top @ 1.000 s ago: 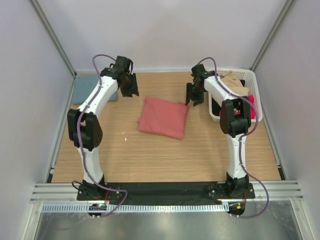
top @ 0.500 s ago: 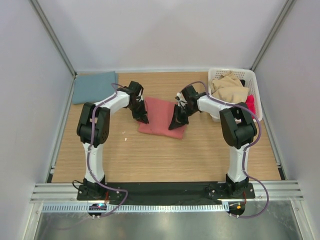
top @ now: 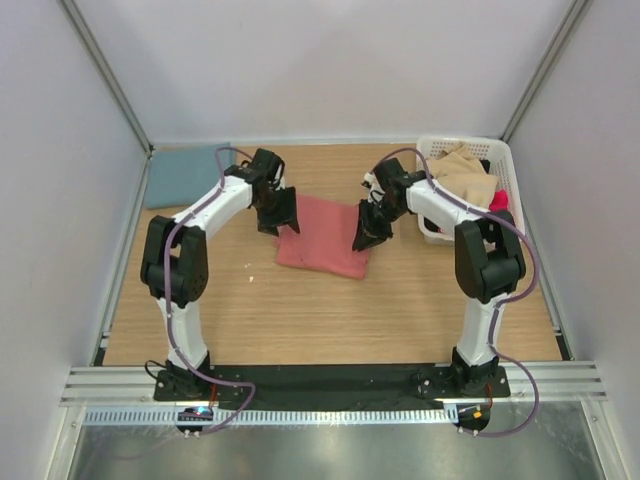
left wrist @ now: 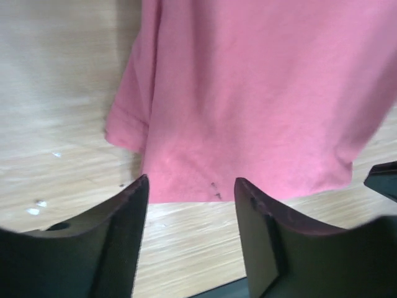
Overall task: Fold and stack the t-shirts
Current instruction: Fold the tshirt, then neatly place the folded tshirt to the corner
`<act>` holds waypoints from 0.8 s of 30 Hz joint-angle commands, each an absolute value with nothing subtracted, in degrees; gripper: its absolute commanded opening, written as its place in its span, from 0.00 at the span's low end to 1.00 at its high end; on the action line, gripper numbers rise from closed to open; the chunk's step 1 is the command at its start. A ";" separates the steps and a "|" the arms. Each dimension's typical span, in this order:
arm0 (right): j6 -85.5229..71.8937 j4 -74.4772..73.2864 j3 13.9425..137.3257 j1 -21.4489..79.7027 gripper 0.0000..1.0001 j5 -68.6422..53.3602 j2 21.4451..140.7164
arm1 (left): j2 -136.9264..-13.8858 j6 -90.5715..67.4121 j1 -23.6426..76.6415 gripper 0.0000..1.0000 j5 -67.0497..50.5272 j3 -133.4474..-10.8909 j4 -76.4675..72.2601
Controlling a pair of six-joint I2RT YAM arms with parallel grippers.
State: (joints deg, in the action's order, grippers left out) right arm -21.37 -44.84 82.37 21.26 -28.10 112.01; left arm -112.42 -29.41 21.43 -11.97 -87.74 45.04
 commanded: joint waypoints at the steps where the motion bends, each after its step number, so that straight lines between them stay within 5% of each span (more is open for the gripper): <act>1: -18.90 -48.16 87.44 21.53 0.25 -25.23 106.00 | -109.94 -22.60 20.22 0.61 -10.19 -93.94 46.14; 5: -17.32 -50.44 89.12 21.45 0.36 -23.20 105.64 | -114.69 -15.74 18.02 0.67 -11.34 -101.94 45.88; 11: -22.05 -43.79 87.90 21.71 0.25 -35.13 107.04 | -118.65 -18.27 17.93 0.39 -28.02 -107.58 41.50; 14: -23.03 -40.97 86.57 23.29 0.12 -40.25 110.03 | -120.23 -23.45 19.16 0.33 -34.45 -103.55 36.32; 24: -20.66 -40.25 81.13 23.82 0.08 -34.64 115.31 | -126.65 -31.90 21.00 0.34 -16.27 -95.81 43.59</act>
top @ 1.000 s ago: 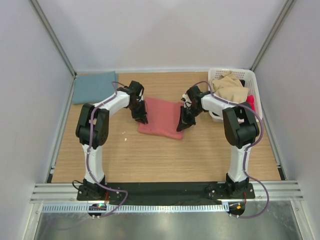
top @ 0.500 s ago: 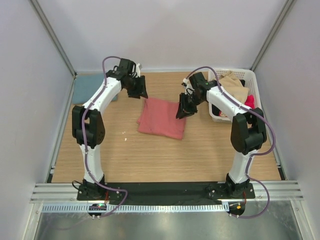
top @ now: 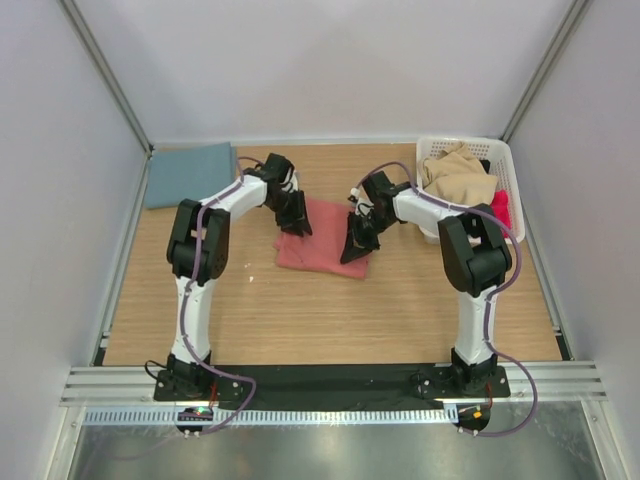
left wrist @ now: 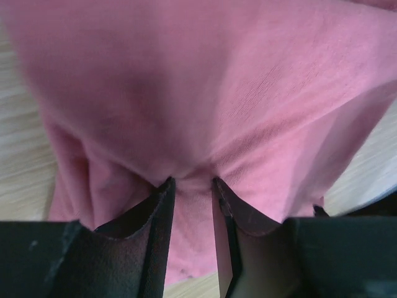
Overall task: Fold and stack the t-shirts
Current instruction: Neatly place the folded tshirt to the corner
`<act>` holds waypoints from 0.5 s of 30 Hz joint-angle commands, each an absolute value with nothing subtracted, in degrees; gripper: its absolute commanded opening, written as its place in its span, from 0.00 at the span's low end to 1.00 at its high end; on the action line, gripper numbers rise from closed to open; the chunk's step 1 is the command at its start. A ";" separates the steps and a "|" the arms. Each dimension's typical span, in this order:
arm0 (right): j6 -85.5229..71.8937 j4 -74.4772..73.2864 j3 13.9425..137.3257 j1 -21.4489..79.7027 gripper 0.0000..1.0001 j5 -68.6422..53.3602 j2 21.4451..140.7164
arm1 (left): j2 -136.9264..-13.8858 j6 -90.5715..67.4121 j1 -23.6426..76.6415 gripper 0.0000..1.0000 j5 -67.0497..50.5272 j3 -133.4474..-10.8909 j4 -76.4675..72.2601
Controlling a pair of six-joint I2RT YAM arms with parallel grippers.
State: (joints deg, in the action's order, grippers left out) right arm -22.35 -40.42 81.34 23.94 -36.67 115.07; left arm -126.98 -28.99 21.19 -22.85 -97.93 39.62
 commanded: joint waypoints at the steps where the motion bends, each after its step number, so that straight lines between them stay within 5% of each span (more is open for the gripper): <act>1: -19.96 -40.95 80.69 23.82 0.08 -33.24 115.40 | -126.22 -32.51 22.05 0.34 -14.00 -94.15 43.59; 9: -16.09 -43.32 67.86 23.73 0.11 -28.75 106.01 | -113.76 -39.02 31.37 0.35 -10.54 -75.70 40.61; 15: -14.68 -47.90 65.47 23.82 0.15 -27.07 96.60 | -104.43 -40.26 35.33 0.42 -11.79 -73.65 41.30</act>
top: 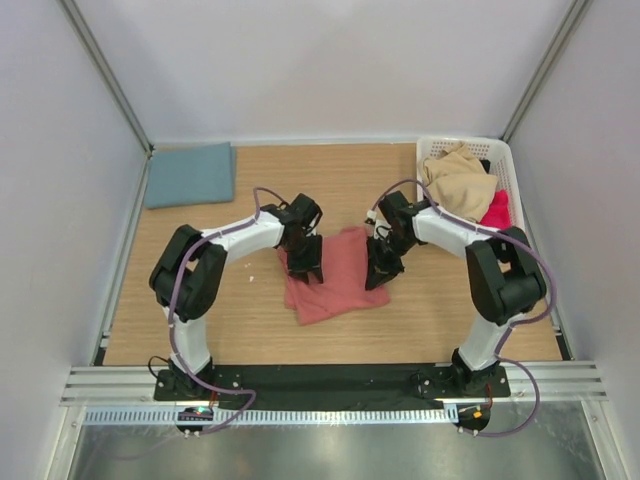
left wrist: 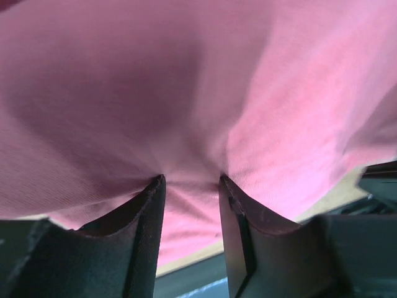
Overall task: Fold and stack the t-shirts
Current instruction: Neatly place the folded tshirt to the corner
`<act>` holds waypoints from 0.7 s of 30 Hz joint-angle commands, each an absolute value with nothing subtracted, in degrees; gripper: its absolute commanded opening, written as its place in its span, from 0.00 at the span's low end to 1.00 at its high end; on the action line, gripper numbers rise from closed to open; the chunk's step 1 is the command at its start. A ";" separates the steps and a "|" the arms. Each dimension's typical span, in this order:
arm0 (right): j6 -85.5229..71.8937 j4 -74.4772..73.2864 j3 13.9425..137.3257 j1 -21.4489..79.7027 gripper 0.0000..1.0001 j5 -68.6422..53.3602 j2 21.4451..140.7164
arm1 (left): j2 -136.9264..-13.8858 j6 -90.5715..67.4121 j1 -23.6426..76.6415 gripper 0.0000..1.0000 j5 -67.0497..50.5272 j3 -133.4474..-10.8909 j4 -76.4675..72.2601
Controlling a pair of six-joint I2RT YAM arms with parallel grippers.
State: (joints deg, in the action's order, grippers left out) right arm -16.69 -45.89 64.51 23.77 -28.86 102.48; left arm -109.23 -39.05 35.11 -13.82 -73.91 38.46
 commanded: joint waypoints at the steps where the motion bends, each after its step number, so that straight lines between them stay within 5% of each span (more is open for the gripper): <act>1: -14.85 -48.86 66.00 23.82 0.16 -27.24 95.90 | -102.59 -39.82 35.16 0.44 -11.17 -75.04 42.09; 11: -20.12 -40.88 66.45 29.96 0.22 -46.40 100.10 | -103.44 -34.11 27.34 0.41 -15.73 -76.03 41.58; 21: -22.50 -31.46 55.38 31.38 0.10 -41.40 107.66 | -115.57 -28.13 23.91 0.33 -15.30 -80.06 38.58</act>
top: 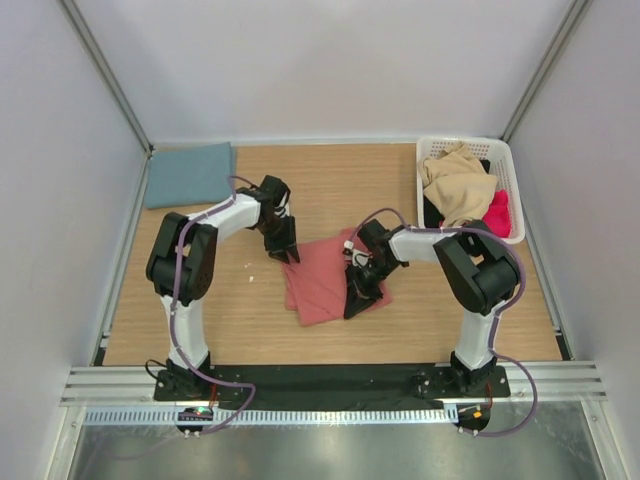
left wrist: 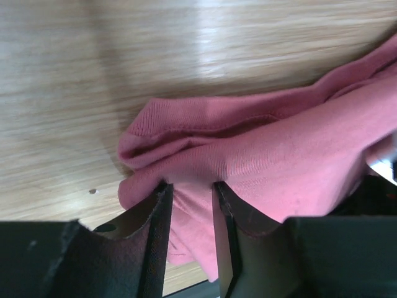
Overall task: Fold and stack the t-shirts
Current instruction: Neatly place the folded tshirt to the corner
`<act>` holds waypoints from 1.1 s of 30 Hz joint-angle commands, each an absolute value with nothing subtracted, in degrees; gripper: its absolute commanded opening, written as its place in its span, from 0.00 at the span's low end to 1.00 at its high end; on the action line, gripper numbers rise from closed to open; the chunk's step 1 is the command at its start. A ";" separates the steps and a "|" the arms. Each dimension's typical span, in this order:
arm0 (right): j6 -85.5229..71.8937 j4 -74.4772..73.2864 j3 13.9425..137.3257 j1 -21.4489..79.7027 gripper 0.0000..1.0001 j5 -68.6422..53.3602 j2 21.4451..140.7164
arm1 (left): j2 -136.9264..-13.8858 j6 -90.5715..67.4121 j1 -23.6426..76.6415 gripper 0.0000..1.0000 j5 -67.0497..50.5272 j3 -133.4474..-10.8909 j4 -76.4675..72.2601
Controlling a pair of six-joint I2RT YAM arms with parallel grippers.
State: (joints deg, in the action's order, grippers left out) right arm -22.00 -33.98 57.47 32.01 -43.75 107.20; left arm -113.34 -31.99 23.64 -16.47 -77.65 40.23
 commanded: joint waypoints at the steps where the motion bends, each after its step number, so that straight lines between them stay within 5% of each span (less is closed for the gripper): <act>1: -22.24 -31.73 54.50 31.46 0.10 -40.87 107.40 | -115.14 -27.95 23.99 0.33 -15.03 -80.24 38.84; 4: -21.97 -33.57 54.66 31.38 0.09 -39.38 103.38 | -109.09 -27.95 23.91 0.38 -12.75 -79.54 39.28; 12: -21.98 -40.60 63.62 31.38 0.15 -37.01 94.66 | -92.73 -25.76 23.82 0.80 -5.28 -74.28 41.57; 24: -19.16 -41.48 62.85 25.85 0.16 -36.48 92.20 | -90.88 -26.36 23.91 0.84 -12.65 -53.28 17.60; 33: -17.23 -42.72 58.54 21.53 0.16 -36.39 89.03 | -97.28 -33.48 25.83 0.83 -12.49 -53.79 8.52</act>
State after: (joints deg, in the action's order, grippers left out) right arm -18.70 -42.35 58.92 21.96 -36.34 92.05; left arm -94.70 -30.28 24.58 -12.19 -52.21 14.28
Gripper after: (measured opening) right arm 0.158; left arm 0.830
